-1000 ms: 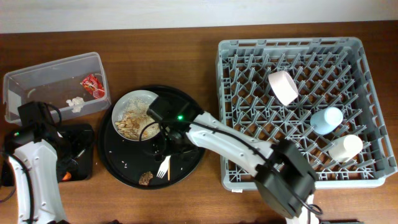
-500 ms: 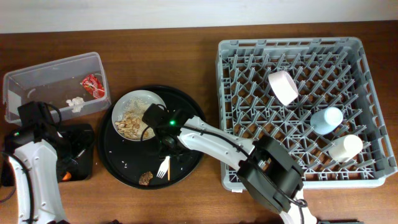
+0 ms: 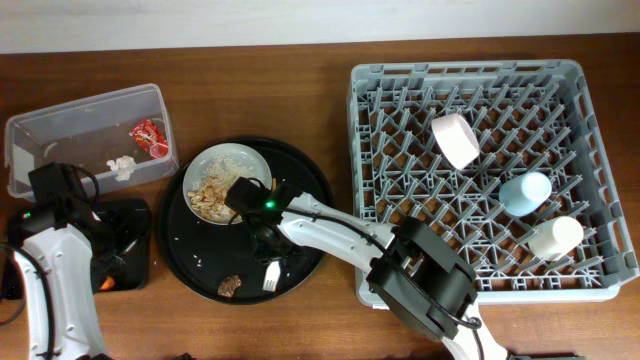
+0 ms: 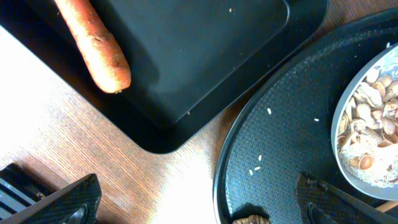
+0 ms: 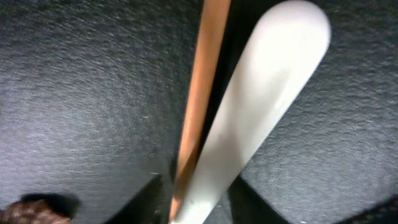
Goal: Sort waste into correct bins and load items into the dishwasher rack
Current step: 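Reach the right gripper to the plate and grasp the white fork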
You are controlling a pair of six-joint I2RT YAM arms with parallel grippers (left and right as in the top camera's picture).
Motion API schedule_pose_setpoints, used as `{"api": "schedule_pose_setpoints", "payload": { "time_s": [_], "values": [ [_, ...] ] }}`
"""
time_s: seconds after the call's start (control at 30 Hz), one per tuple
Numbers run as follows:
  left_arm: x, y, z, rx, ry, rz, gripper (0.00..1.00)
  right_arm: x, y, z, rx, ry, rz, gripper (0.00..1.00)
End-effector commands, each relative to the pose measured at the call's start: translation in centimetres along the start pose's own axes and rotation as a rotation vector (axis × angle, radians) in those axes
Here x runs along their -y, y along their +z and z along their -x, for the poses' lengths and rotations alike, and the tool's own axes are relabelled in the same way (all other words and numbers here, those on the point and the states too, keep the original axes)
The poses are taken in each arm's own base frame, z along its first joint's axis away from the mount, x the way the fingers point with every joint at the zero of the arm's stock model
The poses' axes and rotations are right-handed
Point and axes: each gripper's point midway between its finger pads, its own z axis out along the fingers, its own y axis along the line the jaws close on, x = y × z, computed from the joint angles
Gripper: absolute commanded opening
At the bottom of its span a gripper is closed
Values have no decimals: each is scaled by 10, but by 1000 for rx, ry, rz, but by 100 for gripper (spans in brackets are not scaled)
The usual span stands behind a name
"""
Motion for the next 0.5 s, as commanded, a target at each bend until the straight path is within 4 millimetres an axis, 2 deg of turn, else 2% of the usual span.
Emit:
{"api": "schedule_pose_setpoints", "payload": {
  "time_s": [0.0,0.2,0.23,0.3,0.47],
  "values": [
    [-2,-4,3,22,10,3,99,13,6,-9,-47,16,-51,27],
    [-2,-4,3,22,10,3,99,31,-14,3,-20,55,-75,21],
    [-2,-4,3,22,10,3,99,34,-20,7,-9,55,-71,18],
    [-2,-4,3,21,10,3,99,38,-23,9,-9,58,-71,15],
    [-2,-4,3,23,10,3,99,46,-26,7,-26,53,-91,15]
  ]
}}
